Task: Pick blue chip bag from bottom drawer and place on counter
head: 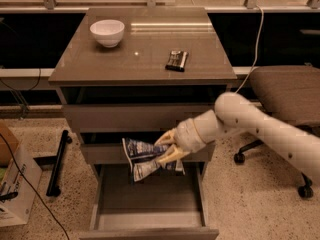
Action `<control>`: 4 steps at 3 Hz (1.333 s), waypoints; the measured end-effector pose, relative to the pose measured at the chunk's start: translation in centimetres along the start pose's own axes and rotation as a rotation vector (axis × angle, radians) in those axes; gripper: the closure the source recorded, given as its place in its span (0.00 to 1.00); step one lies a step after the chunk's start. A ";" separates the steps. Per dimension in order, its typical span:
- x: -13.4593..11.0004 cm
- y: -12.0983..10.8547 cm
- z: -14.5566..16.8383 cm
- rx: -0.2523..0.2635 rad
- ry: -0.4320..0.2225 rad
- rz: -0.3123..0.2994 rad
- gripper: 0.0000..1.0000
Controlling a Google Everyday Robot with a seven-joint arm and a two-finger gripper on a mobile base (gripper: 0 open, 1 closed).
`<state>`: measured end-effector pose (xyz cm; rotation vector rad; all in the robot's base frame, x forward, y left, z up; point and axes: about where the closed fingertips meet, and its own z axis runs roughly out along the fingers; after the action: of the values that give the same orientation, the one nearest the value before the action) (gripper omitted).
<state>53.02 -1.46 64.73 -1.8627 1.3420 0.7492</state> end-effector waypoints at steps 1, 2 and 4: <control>-8.0 -3.5 -4.0 -0.016 0.130 -0.134 1.00; -10.9 -4.3 -5.1 -0.010 0.151 -0.183 1.00; -10.5 -5.8 -5.8 0.035 0.184 -0.167 1.00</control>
Offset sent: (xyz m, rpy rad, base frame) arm 0.0090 0.0137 0.0731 -0.0971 -0.0997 0.0502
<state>55.75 0.67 77.56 -2.0260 1.2823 0.4753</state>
